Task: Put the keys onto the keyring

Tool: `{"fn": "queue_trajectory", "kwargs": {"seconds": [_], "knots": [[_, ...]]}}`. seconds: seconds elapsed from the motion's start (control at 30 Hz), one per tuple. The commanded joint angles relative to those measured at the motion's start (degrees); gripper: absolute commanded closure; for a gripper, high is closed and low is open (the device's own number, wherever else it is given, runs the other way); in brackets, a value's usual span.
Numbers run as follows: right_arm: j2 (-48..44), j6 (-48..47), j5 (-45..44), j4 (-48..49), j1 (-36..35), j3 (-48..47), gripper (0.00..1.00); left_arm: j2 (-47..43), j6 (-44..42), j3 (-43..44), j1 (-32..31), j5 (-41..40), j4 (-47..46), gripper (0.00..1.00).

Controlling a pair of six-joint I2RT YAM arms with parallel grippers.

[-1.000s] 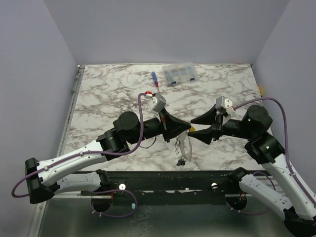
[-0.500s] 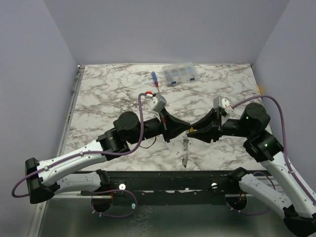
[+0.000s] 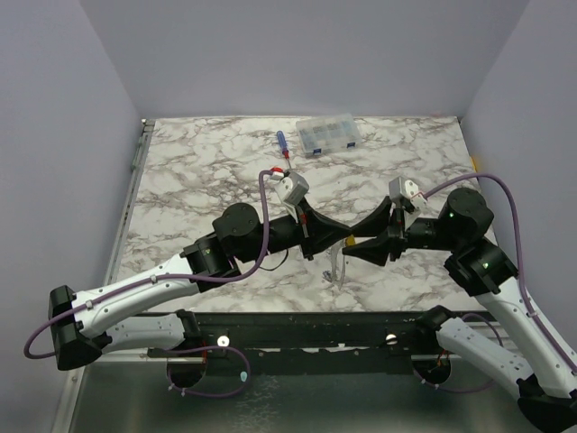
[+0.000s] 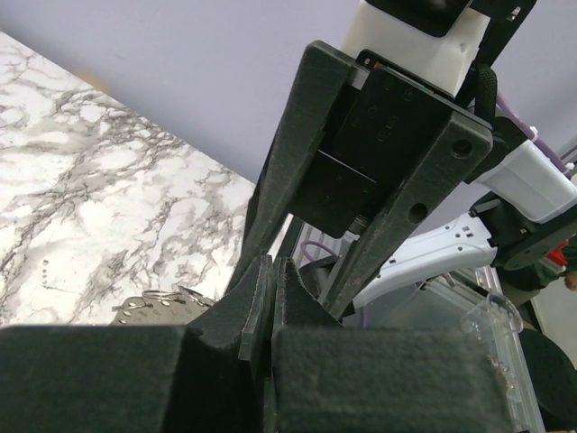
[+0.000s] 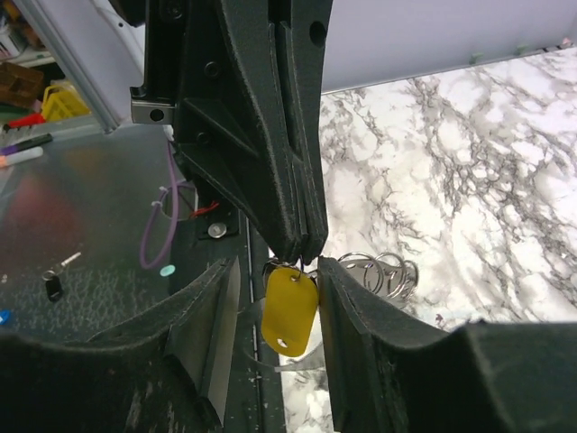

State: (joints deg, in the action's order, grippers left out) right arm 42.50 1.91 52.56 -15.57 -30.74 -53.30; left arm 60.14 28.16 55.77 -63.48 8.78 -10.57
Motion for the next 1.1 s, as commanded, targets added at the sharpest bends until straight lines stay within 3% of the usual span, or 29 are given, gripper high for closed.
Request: {"fn": "queue_trajectory", "kwargs": {"seconds": [0.0, 0.23, 0.4, 0.77, 0.93, 1.07], "knots": [[0.41, 0.13, 2.3, -0.75, 0.23, -1.71, 0.58, -0.03, 0.14, 1.79, 0.02, 0.43, -3.07, 1.0], [0.78, -4.3, 0.54, -4.5, 0.19, -3.19, 0.78, -0.27, 0.04, 1.81, 0.03, 0.29, -3.06, 1.0], [1.71, -7.18, -0.96, -8.13, 0.13, -5.96, 0.99, -0.3, -0.36, 1.8, 0.03, 0.49, -2.68, 1.0], [1.45, -8.61, -1.49, -11.54, 0.11, -8.36, 1.0, -0.24, -2.57, 2.2, 0.02, 1.77, 0.49, 1.0], [0.65, -9.08, 0.49, -12.65, 0.07, -8.77, 1.0, -1.79, -8.13, 3.99, 0.0, 1.45, 7.3, 0.75], [0.69, -9.38, 3.03, -14.42, 0.11, -10.56, 1.0, -4.45, -13.15, 4.61, 0.03, 2.22, 13.01, 0.73]]}}
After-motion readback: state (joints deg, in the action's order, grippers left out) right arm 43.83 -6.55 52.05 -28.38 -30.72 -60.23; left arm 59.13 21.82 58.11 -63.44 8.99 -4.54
